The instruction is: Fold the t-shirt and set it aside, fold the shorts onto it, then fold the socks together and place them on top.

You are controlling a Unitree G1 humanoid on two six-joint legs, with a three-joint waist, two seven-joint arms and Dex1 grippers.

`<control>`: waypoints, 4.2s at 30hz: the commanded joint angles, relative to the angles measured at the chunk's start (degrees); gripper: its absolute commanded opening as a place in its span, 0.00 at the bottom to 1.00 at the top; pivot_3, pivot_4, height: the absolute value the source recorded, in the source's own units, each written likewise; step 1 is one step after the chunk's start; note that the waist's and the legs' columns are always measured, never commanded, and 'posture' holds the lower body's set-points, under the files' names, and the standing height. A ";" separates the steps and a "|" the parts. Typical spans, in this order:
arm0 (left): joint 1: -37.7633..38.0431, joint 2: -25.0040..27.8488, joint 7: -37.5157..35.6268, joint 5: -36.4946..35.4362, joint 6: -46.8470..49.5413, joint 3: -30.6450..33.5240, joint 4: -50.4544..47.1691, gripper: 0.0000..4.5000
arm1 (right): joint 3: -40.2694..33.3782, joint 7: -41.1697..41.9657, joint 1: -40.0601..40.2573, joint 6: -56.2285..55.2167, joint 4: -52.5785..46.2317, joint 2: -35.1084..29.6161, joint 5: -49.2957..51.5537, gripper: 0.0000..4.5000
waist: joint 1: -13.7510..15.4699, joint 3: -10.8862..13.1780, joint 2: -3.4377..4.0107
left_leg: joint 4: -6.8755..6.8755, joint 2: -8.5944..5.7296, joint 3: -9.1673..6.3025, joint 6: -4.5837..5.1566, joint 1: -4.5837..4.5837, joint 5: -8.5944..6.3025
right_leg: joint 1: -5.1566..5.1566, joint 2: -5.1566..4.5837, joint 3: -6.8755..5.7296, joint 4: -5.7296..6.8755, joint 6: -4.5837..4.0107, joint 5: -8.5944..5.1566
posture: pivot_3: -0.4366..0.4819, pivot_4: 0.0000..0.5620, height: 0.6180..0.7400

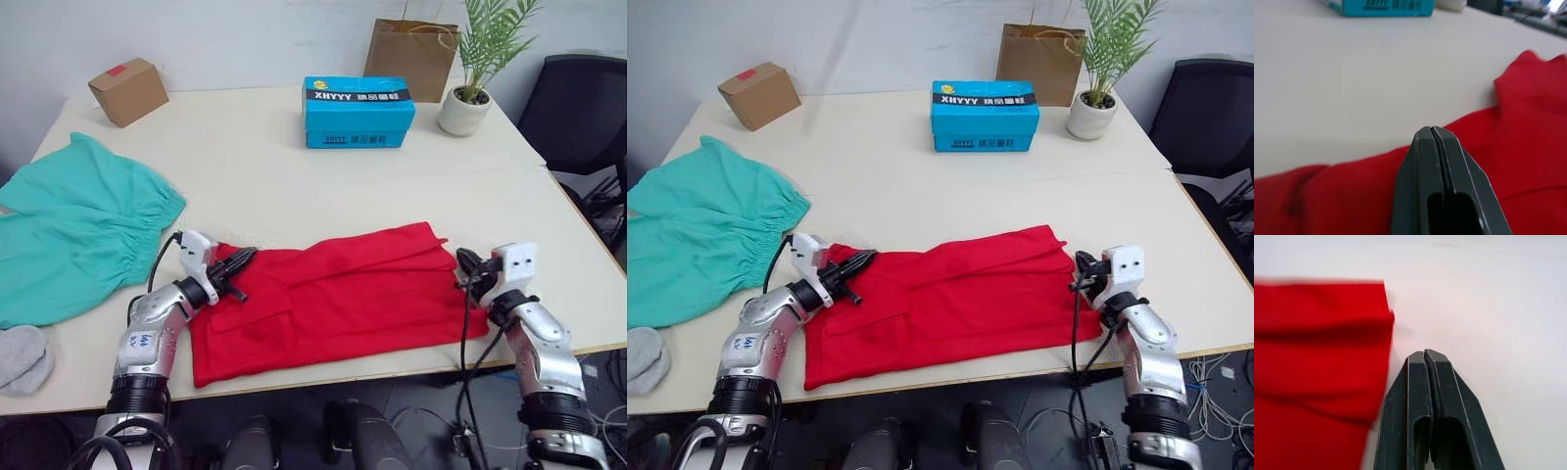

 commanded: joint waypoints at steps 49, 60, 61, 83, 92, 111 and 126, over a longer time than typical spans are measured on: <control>31.49 17.22 -24.07 -16.76 1.07 10.01 -34.19 0.99 | 25.26 46.25 -42.07 4.94 46.67 -22.80 -19.03 1.00 | -0.07 0.08 0.18 | -0.03 0.06 0.32 -0.20 -0.57 0.15 | -0.72 0.05 0.10 -0.32 -0.32 0.22 | 0.48 0.27 1.00; 32.87 17.23 -23.12 -16.11 1.23 10.08 -34.59 0.99 | 26.99 36.80 -52.76 7.62 60.75 -14.99 -27.92 1.00 | -1.10 0.08 0.19 | 0.10 0.12 0.33 -0.23 -0.67 0.12 | -0.76 0.05 0.11 -0.28 -0.37 0.21 | 0.48 0.27 1.00; 32.87 17.11 -22.96 -16.04 1.14 10.13 -34.49 1.00 | 28.03 41.62 -52.99 9.38 60.87 -14.95 -28.52 0.96 | -1.13 0.08 0.19 | 0.10 0.12 0.33 -0.22 -0.67 0.12 | -0.76 0.05 0.11 -0.27 -0.37 0.22 | 0.48 0.27 1.00; 27.77 15.22 -18.67 -12.74 -2.98 11.14 -26.86 1.00 | 27.22 35.06 -56.38 -8.72 58.85 -13.66 -33.44 0.00 | -1.43 0.08 0.20 | 0.09 0.14 0.34 -0.28 -0.62 0.15 | -0.77 0.07 0.08 -0.14 -0.42 0.20 | 0.48 0.27 1.00; 19.82 10.54 -6.73 -9.36 -3.69 11.66 -20.55 1.00 | 29.13 12.46 -60.08 -15.20 62.09 -8.58 -39.20 0.00 | -1.39 0.08 0.20 | 0.06 0.16 0.36 -0.35 -0.61 0.18 | -0.81 0.06 0.10 -0.04 -0.42 0.20 | 0.48 0.27 1.00; 2.90 14.76 -11.14 -7.20 3.33 5.20 -8.79 1.00 | 15.66 25.47 -54.82 -15.68 58.14 -16.73 -27.70 0.83 | -1.15 0.09 0.20 | 0.07 0.12 0.41 -0.34 -0.57 0.26 | -0.81 0.02 0.11 0.11 -0.42 0.20 | 0.48 0.27 1.00; -33.93 10.40 -18.08 16.86 -10.44 -13.24 41.22 1.00 | -3.11 12.16 -11.28 61.67 -17.55 -18.21 -2.20 0.99 | -0.16 0.09 0.19 | 0.14 0.09 0.55 -0.33 -0.45 0.29 | -0.81 0.03 0.14 0.21 -0.36 0.24 | 0.48 0.27 1.00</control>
